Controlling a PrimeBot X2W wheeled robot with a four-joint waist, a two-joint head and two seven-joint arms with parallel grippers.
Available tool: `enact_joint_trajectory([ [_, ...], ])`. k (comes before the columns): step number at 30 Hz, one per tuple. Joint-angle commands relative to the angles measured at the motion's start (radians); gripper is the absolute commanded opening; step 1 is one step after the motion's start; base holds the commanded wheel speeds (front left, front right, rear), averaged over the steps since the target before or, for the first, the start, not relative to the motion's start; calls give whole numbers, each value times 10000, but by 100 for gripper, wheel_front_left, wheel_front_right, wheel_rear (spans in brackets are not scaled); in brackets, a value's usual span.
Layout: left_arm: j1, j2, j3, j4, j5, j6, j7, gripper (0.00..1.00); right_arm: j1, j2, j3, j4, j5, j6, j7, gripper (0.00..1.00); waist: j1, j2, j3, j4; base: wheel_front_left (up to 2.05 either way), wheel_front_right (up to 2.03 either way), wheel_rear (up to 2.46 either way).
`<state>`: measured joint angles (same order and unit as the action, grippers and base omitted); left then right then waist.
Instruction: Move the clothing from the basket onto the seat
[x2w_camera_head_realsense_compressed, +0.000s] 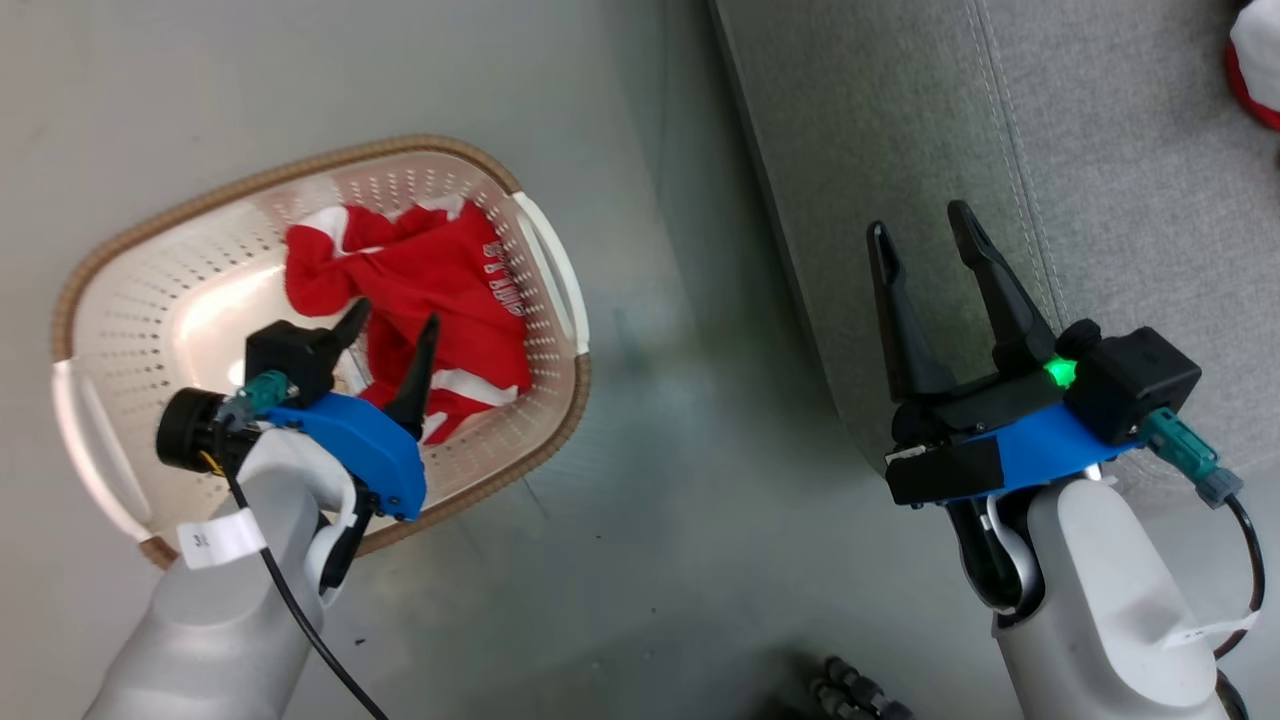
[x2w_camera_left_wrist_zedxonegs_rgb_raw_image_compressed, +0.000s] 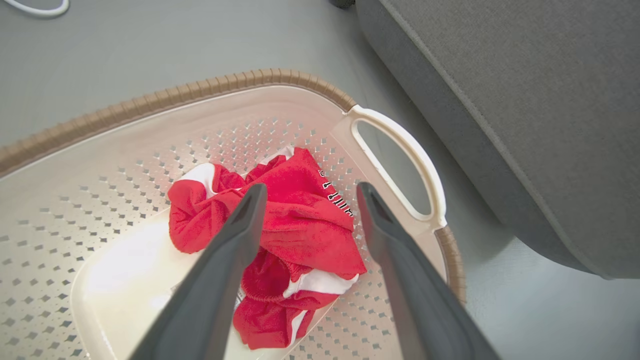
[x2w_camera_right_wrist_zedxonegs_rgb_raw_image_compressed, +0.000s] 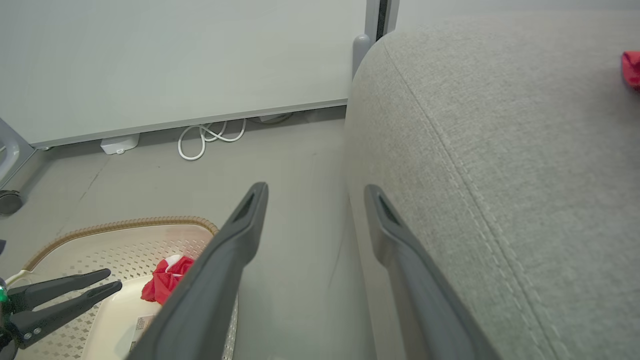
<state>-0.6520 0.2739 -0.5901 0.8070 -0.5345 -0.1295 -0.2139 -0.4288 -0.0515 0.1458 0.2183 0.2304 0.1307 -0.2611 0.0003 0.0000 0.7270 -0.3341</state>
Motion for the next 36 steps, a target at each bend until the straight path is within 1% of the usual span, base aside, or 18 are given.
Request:
enact_joint_trajectory([
  [1,-337,132,-54,269,-270,-16,47,100,-269,20,129,-155,107,1,-50,100,-3,0,646,-535,0,0,0],
  [6,-761,235,3,969,-797,-16,245,100,-306,18,451,-461,274,1,-50,100,-3,0,1031,-864,0,0,0],
  [11,-1118,162,272,1551,-1139,28,257,100,-340,20,714,-682,385,1,-47,100,-3,0,1279,-1086,0,0,0],
  [16,-1549,-3,588,2291,-1431,437,323,100,-185,20,877,-894,431,1,-48,100,-3,0,1421,-1165,0,0,0],
  [22,-2035,-294,867,3115,-1704,1128,510,100,55,20,892,-1062,382,1,-48,100,-3,0,1546,-1102,0,0,0],
  [25,-2233,-458,1025,3348,-1889,1104,501,100,138,20,892,-1174,392,1,-48,100,-3,0,1624,-1063,0,0,0],
  [32,-2746,-678,1123,3705,-2136,816,487,100,328,20,850,-1388,416,1,-49,100,-3,0,1870,-950,0,0,0],
  [36,-3039,-763,1143,3993,-2198,879,588,100,445,19,868,-1475,438,1,-49,100,-3,0,1974,-883,0,0,0],
])
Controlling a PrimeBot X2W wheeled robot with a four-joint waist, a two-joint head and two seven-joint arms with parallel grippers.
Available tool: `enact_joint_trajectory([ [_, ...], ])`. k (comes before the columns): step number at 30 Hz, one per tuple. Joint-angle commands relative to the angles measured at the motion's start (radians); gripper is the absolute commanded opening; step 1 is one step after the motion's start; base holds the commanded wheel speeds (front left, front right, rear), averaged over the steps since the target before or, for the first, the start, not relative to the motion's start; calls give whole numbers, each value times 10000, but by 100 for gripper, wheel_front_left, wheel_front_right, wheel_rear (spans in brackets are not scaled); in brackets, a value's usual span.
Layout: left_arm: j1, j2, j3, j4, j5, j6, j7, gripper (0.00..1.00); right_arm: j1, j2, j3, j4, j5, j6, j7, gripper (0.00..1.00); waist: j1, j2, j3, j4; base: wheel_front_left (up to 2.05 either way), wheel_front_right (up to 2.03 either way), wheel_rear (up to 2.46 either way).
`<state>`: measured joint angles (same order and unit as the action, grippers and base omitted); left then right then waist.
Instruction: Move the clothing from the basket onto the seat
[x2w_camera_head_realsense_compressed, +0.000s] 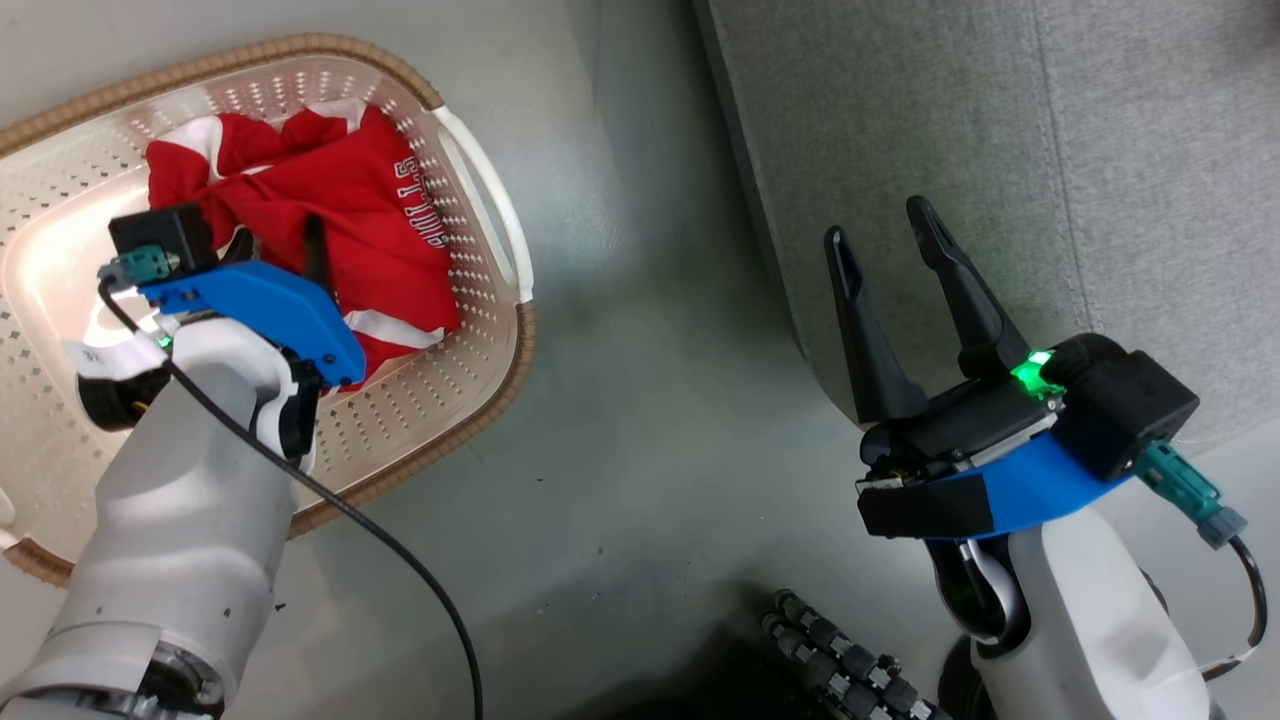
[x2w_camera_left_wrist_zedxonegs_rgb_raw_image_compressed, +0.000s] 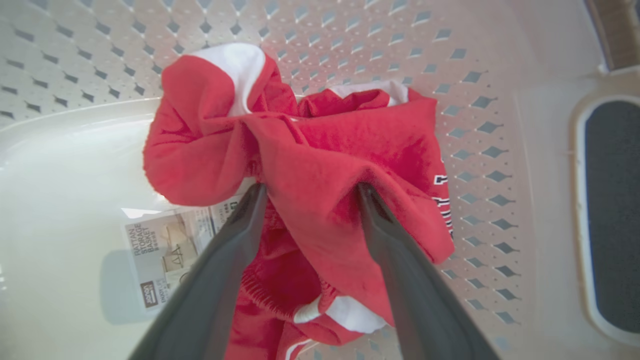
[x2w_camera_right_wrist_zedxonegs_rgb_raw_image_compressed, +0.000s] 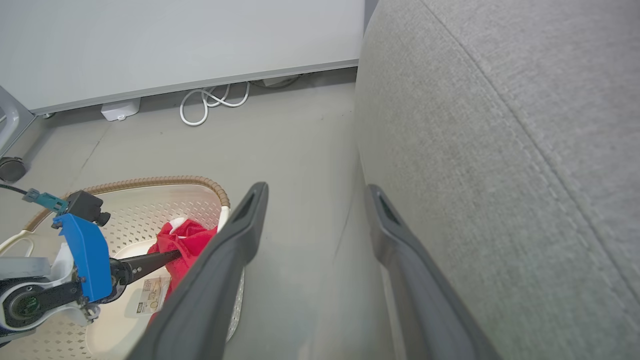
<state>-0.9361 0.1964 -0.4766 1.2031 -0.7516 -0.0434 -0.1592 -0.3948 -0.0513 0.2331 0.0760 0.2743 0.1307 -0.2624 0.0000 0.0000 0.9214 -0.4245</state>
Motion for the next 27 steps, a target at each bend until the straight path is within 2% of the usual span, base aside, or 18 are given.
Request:
enact_joint_trajectory([
  [1,-260,-30,14,82,-45,-5,72,100,117,17,2,-71,6,1,-36,100,0,0,57,38,0,0,0],
  [6,-519,-128,-91,302,-13,-101,201,100,202,17,21,-164,87,1,-36,100,0,0,151,86,0,0,0],
  [7,-562,-133,-130,336,22,-120,232,83,213,17,30,-169,92,1,-36,100,0,0,157,87,0,0,0],
  [9,-625,-119,-240,405,90,-165,315,16,204,17,52,-152,95,1,-36,100,0,0,160,82,0,0,0],
  [10,-633,-111,-281,439,119,-176,330,0,196,17,62,-141,104,1,-36,100,0,0,157,77,0,0,0],
  [27,-625,-2,-570,688,175,-362,159,0,-107,17,144,-36,186,1,-36,100,0,0,-33,-19,0,0,0],
])
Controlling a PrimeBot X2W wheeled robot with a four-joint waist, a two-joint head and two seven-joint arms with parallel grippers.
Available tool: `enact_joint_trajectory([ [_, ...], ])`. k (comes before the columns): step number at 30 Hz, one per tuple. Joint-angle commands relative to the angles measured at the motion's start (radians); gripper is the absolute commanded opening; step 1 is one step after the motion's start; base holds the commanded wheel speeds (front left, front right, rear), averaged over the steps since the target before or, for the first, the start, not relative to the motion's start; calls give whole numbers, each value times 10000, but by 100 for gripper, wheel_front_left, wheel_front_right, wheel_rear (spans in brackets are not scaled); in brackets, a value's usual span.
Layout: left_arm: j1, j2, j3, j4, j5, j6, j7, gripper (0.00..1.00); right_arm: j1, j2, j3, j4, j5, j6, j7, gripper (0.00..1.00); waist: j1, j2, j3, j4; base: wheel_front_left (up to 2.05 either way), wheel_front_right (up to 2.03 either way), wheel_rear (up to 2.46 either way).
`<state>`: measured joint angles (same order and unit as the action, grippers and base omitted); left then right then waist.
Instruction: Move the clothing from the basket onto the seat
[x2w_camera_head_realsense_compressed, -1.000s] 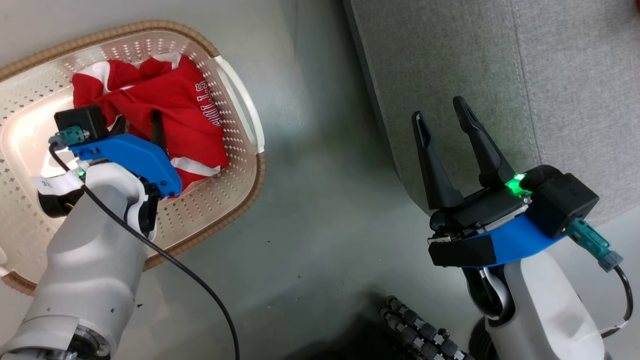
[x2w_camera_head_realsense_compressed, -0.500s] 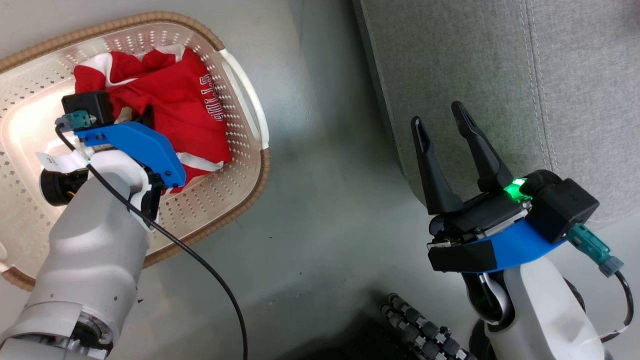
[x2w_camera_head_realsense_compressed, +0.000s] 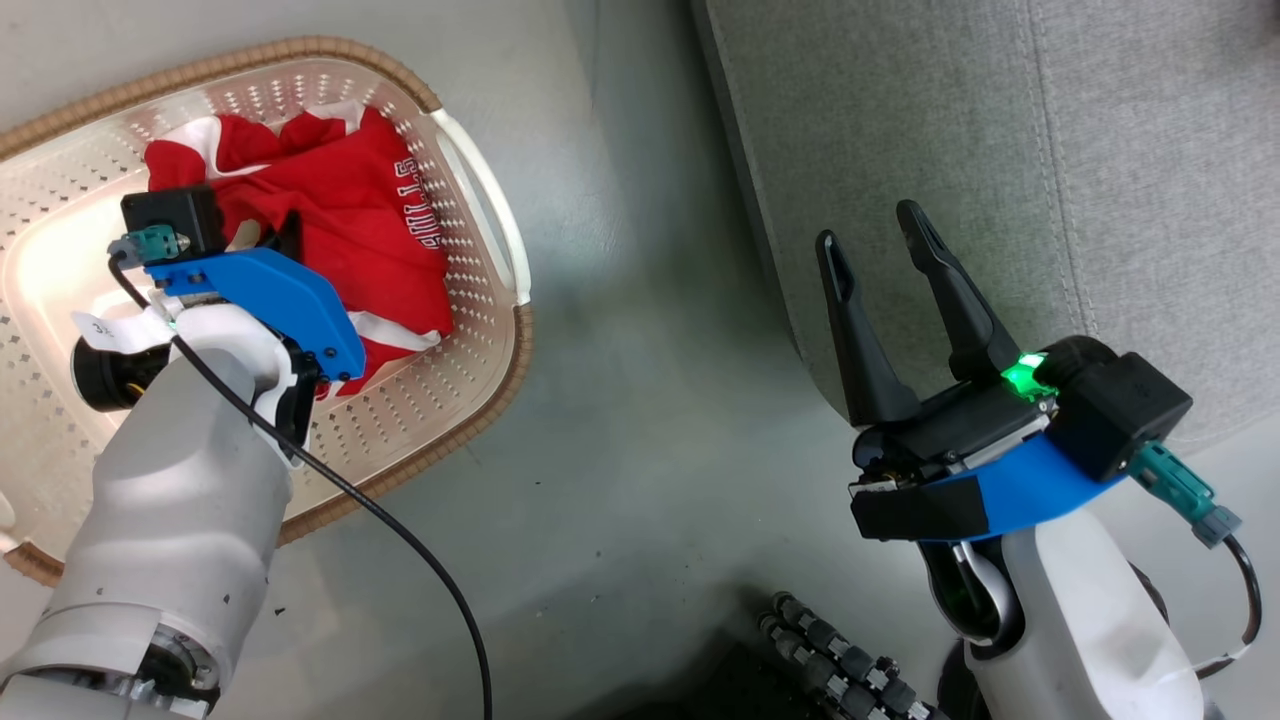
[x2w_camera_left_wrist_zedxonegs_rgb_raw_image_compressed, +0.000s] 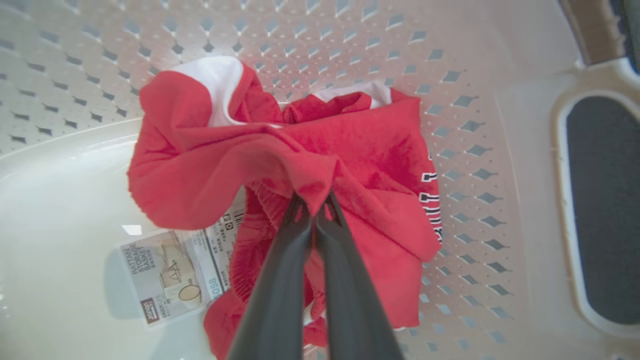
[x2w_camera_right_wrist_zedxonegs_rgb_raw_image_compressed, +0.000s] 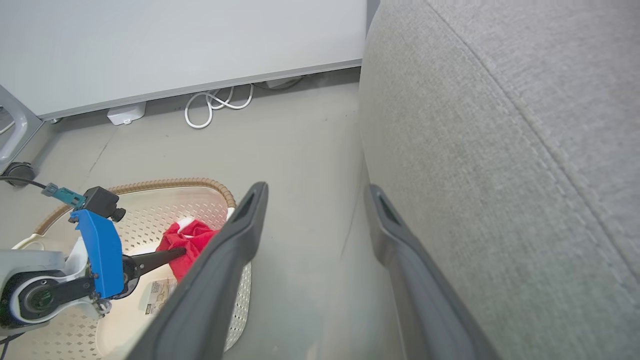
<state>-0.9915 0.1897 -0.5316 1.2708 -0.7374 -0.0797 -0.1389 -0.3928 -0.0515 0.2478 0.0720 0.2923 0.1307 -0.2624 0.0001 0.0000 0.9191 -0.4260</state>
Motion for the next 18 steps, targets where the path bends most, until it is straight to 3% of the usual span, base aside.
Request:
enact_joint_trajectory([
  [1,-31,69,-39,21,42,-8,-70,0,-157,20,31,20,-1,1,-36,100,-1,0,-48,-17,0,0,0],
  [8,299,169,-37,53,-41,-68,-524,0,-544,20,317,254,5,1,-36,100,-1,0,-571,-151,0,0,0],
  [18,1387,-837,-519,3,33,-382,-940,0,-216,13,-365,1452,-976,1,-36,100,-1,0,-3028,1062,0,0,0],
])
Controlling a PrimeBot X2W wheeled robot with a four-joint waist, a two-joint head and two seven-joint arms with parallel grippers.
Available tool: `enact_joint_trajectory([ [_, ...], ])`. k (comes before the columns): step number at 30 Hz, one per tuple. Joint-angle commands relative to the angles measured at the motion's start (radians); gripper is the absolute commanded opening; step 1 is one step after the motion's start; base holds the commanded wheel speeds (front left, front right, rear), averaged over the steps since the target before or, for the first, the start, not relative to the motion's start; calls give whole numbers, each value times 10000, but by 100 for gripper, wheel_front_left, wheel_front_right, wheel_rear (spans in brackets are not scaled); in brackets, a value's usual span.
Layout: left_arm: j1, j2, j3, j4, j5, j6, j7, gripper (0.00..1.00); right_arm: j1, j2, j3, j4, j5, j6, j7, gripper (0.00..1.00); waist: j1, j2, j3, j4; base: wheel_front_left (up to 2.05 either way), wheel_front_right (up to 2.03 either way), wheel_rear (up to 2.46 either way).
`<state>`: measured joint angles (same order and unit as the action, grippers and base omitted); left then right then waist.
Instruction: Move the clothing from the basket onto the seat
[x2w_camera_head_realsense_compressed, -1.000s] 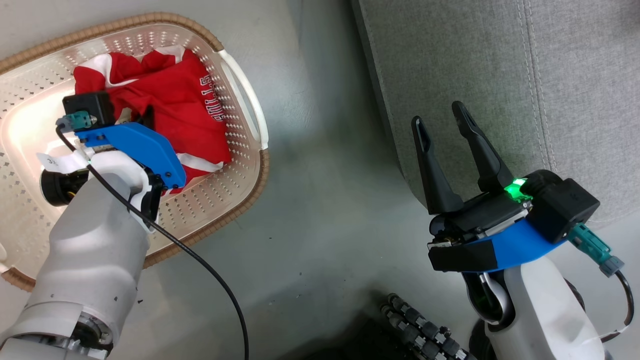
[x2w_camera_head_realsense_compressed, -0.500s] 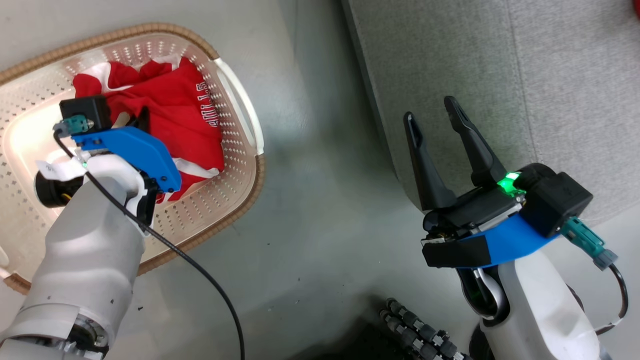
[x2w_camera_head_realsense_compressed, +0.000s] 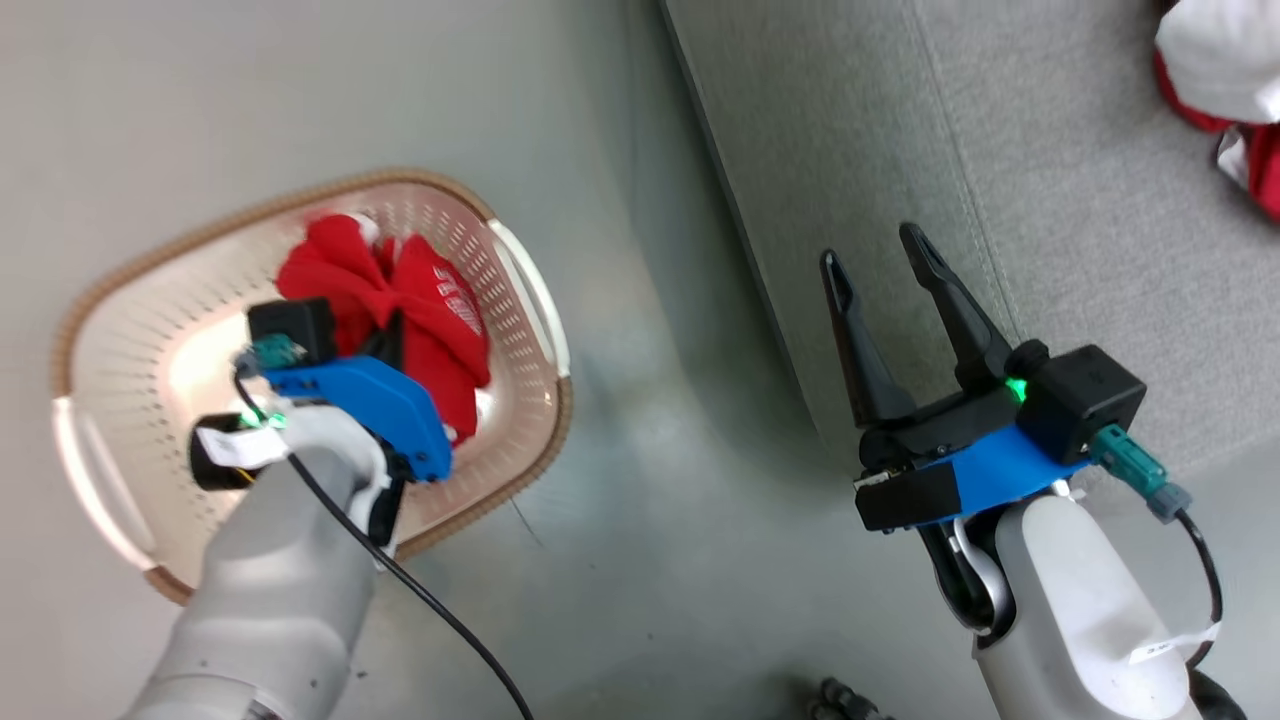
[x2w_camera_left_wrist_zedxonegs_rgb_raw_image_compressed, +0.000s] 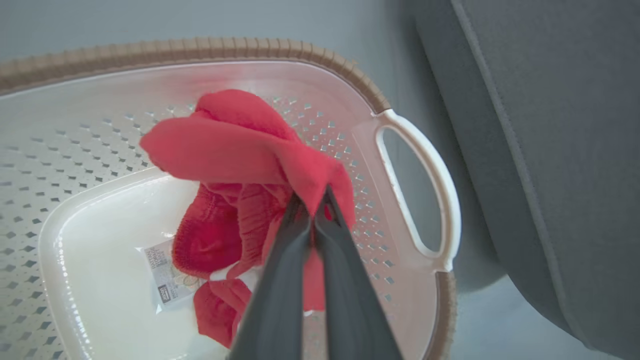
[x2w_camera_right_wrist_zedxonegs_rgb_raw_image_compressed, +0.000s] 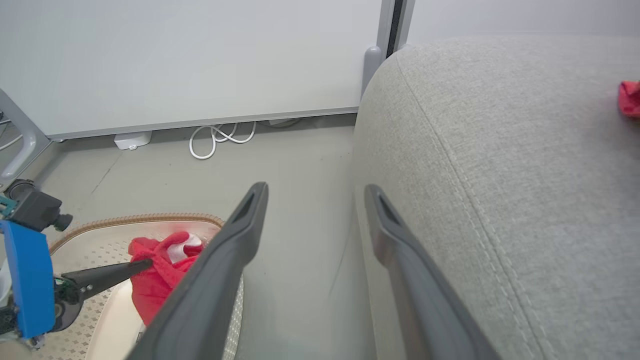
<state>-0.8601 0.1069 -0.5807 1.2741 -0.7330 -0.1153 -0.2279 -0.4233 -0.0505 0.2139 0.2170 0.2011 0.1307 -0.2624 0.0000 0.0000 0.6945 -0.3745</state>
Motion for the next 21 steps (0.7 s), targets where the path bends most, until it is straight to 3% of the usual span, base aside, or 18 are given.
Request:
enact_joint_trajectory([
  [1,190,-85,-78,-54,0,-50,-74,0,169,3,-82,104,-130,1,-36,100,0,0,-1046,666,0,0,0],
  [10,1235,-520,-713,-652,-52,-165,-281,0,893,-3,-472,944,-647,1,-20,100,0,0,-3377,1665,0,0,0],
  [21,2088,-566,-2027,-2730,-859,-159,-336,0,1974,-3,-757,1109,-705,1,393,100,0,0,-5369,2698,0,0,0],
])
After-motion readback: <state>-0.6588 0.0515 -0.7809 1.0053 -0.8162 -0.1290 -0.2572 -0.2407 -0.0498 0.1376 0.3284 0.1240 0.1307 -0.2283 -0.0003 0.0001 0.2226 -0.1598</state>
